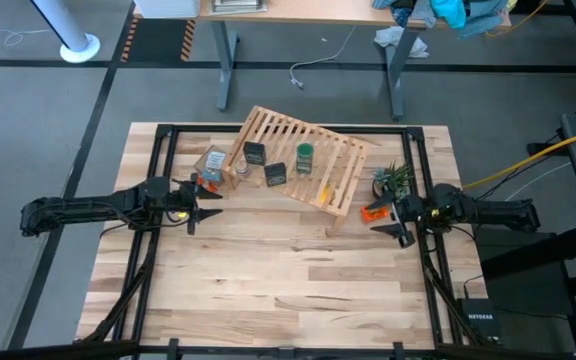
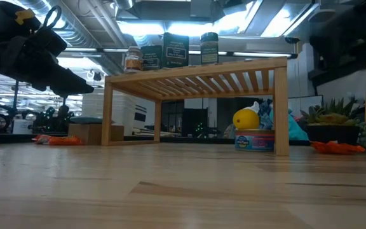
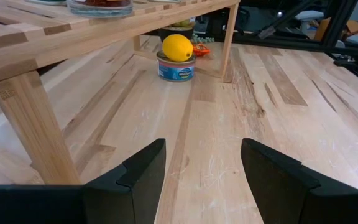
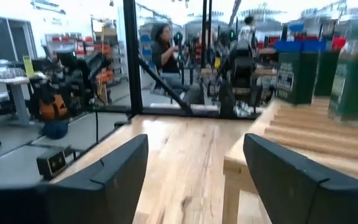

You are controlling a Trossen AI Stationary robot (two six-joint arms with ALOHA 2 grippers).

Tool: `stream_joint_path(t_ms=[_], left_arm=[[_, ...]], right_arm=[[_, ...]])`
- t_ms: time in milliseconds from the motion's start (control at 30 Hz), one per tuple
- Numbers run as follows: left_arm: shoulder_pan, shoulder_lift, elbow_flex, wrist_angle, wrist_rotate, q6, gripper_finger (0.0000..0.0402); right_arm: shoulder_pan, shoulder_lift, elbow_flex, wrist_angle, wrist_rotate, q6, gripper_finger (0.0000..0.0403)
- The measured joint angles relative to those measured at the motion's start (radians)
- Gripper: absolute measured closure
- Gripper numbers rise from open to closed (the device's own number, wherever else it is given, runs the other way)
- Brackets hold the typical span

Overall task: Shelf spices
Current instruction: Return to Home Position

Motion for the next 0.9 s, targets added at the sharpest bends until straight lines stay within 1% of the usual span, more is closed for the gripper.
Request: stream_joint_path(t_ms=[900], left_arm=[[0.000, 0.000, 0.000, 0.000, 0.000, 0.000, 0.0199]], right_arm=[[0.000, 0.000, 0.000, -0.038, 0.005, 0.000, 0.0133]])
